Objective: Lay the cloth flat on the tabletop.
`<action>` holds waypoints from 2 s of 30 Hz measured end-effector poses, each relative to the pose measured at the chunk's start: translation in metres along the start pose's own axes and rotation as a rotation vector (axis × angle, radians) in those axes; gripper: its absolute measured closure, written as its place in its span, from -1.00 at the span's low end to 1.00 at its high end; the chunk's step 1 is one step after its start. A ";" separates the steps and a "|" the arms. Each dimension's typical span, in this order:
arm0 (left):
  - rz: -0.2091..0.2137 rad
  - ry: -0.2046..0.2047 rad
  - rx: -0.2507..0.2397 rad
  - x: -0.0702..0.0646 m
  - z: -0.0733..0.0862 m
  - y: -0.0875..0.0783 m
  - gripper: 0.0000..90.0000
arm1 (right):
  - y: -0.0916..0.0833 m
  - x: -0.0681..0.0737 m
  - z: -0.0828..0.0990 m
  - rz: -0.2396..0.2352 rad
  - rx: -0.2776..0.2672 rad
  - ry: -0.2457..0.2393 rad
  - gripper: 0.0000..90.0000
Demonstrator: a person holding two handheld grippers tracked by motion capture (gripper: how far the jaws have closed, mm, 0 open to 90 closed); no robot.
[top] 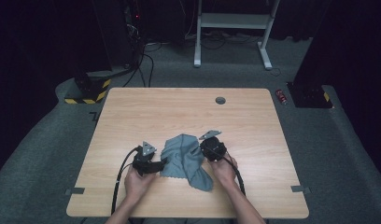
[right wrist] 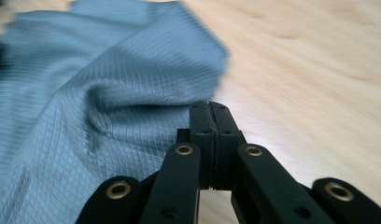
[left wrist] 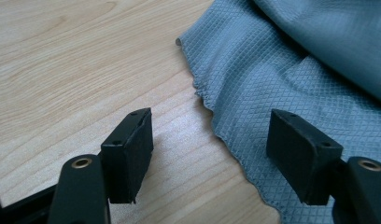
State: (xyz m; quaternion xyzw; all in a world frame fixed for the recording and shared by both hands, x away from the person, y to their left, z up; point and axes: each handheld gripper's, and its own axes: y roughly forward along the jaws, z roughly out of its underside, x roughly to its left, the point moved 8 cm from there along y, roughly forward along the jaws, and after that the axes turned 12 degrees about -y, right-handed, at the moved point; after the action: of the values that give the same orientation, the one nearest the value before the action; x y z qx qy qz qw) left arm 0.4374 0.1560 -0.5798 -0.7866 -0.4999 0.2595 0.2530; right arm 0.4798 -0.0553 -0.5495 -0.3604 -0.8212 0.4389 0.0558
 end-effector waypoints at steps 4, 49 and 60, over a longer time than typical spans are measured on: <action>0.001 -0.001 0.000 0.000 0.000 0.000 -0.29 | -0.006 -0.037 0.006 0.074 0.026 0.041 0.99; 0.070 -0.085 0.043 0.002 -0.083 0.044 0.05 | -0.011 -0.012 0.065 0.062 -0.112 0.143 0.16; 0.098 -0.015 0.154 -0.011 -0.075 0.067 0.37 | -0.011 -0.012 0.064 0.054 -0.114 0.139 0.11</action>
State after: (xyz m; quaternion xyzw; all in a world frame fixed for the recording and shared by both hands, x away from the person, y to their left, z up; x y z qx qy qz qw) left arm 0.5266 0.1100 -0.5672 -0.7865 -0.4411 0.3152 0.2958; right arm 0.4564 -0.1108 -0.5774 -0.4146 -0.8290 0.3667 0.0800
